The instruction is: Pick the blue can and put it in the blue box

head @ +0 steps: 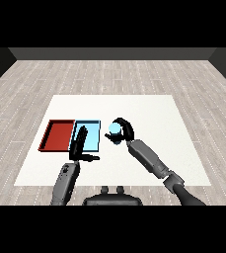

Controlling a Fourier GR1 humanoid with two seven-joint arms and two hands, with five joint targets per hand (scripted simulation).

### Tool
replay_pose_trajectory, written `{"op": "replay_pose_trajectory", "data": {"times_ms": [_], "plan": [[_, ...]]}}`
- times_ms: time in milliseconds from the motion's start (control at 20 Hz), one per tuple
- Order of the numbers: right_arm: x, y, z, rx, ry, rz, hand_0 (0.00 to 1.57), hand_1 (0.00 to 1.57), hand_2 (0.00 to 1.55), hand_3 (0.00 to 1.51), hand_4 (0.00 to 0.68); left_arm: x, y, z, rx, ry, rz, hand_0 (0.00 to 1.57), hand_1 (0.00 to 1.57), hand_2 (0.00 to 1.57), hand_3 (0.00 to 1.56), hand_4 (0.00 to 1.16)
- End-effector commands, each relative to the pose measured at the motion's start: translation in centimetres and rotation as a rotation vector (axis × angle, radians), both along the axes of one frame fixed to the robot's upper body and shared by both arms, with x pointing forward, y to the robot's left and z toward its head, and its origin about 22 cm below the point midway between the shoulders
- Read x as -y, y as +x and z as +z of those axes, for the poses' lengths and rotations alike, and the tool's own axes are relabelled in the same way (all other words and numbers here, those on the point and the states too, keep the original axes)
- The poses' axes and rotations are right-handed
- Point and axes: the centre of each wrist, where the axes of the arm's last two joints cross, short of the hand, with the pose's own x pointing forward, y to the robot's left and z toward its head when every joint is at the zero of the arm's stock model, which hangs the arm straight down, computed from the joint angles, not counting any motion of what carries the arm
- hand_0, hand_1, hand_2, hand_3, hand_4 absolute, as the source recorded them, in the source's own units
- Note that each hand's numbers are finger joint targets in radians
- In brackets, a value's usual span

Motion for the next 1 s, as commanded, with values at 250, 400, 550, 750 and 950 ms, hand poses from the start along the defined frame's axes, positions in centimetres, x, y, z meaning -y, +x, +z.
{"op": "replay_pose_trajectory", "data": {"times_ms": [250, 400, 550, 750, 950], "plan": [[3.5, -2.2, 1.7, 0.018, -0.005, 0.026, 1.43, 1.43, 1.43, 1.41, 0.661, 3.5, 1.6, -0.4, -0.026, 0.031, -0.050, 0.00, 0.00, 0.00, 0.00, 0.00], [4.2, -1.5, 4.2, 0.030, 0.002, 0.030, 1.43, 1.43, 1.44, 1.41, 0.669, 4.8, 4.1, 1.3, -0.003, 0.031, -0.042, 0.00, 0.00, 0.00, 0.00, 0.00], [2.8, -2.7, -0.3, 0.033, -0.006, 0.043, 1.42, 1.42, 1.45, 1.41, 0.661, 4.9, 3.0, -0.2, -0.057, 0.033, -0.071, 0.00, 0.00, 0.00, 0.00, 0.00], [-0.3, -1.7, 2.9, 0.047, 0.020, 0.060, 1.41, 1.41, 1.45, 1.42, 0.663, 7.2, 2.5, -1.2, -0.084, 0.037, -0.063, 0.00, 0.00, 0.00, 0.00, 0.00], [2.8, -0.9, 3.4, 0.050, -0.021, 0.071, 1.40, 1.40, 1.44, 1.40, 0.668, 8.2, 2.7, -1.9, -0.116, 0.073, -0.066, 0.00, 0.00, 0.00, 0.00, 0.00]]}}
